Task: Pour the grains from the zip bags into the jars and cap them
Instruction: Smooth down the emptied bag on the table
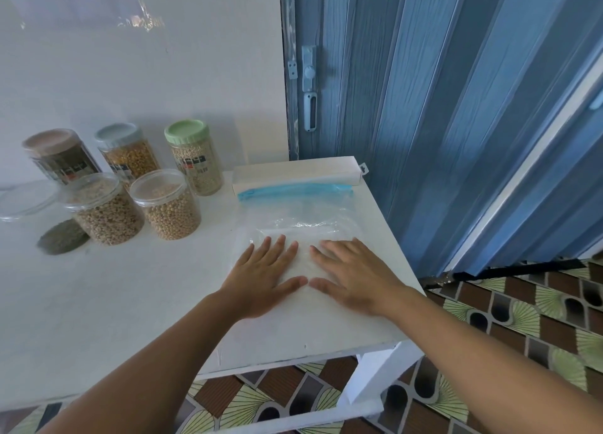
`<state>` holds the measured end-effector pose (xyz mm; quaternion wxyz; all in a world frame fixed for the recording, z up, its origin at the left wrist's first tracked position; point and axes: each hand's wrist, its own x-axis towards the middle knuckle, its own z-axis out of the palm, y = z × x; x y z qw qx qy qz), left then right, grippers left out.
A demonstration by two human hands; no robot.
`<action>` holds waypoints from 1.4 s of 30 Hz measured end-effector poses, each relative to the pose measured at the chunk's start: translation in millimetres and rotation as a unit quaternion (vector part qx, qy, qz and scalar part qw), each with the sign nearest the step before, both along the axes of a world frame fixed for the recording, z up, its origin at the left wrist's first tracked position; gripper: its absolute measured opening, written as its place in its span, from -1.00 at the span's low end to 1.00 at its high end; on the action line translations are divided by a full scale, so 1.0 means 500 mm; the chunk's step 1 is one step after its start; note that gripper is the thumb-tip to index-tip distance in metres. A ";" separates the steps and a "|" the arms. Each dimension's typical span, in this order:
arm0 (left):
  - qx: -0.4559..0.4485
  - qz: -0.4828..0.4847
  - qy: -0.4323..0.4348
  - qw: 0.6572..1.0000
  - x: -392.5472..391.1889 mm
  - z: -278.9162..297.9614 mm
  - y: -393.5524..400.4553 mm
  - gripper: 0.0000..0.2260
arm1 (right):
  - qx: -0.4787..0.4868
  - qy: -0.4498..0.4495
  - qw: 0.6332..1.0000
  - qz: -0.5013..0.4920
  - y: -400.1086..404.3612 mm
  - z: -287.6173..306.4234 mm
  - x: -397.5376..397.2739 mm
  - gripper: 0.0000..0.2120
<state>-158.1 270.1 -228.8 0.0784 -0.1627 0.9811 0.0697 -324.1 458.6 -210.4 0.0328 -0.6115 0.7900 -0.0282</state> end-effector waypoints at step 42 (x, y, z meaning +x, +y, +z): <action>0.508 0.120 0.030 0.852 0.053 0.247 -0.111 -0.69 | -0.005 -0.250 0.963 -0.096 -0.073 0.220 -0.087 -0.08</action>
